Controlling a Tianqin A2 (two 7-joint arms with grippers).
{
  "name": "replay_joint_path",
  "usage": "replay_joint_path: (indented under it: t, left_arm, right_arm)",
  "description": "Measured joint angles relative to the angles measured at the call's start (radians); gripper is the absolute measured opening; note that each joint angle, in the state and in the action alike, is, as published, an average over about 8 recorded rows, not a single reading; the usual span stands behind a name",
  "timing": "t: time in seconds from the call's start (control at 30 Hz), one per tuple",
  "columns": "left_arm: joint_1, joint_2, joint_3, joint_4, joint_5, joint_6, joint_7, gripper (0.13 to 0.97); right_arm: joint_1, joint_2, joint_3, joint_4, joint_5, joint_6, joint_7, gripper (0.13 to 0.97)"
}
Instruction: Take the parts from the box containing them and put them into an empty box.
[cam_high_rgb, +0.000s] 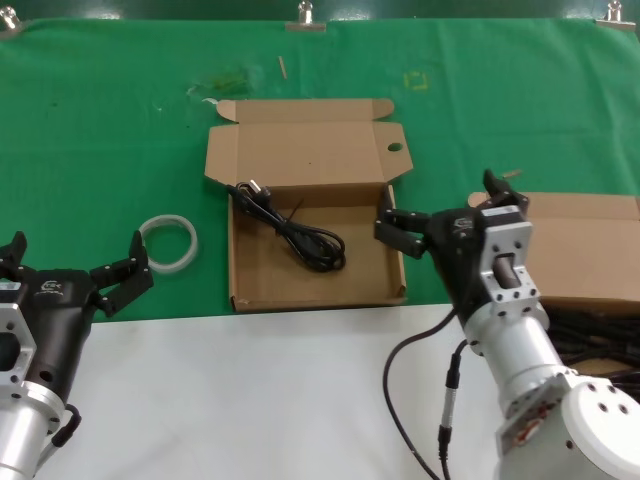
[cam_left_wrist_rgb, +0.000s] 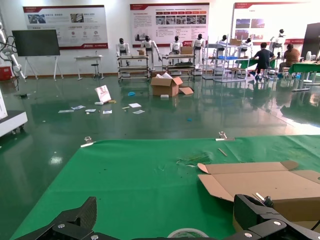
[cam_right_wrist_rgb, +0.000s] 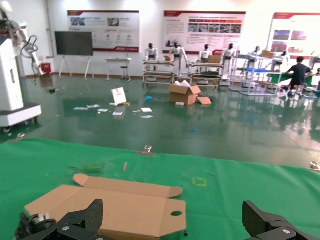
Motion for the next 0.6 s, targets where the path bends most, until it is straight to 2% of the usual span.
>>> replay_joint_path:
  t: [0.6]
  left_arm:
    - [0.000, 0.000, 0.000, 0.000, 0.000, 0.000, 0.000, 0.966]
  right_arm:
    - [-0.154, 0.000, 0.212, 0.083, -0.228, -0.145, 0.286, 0.966]
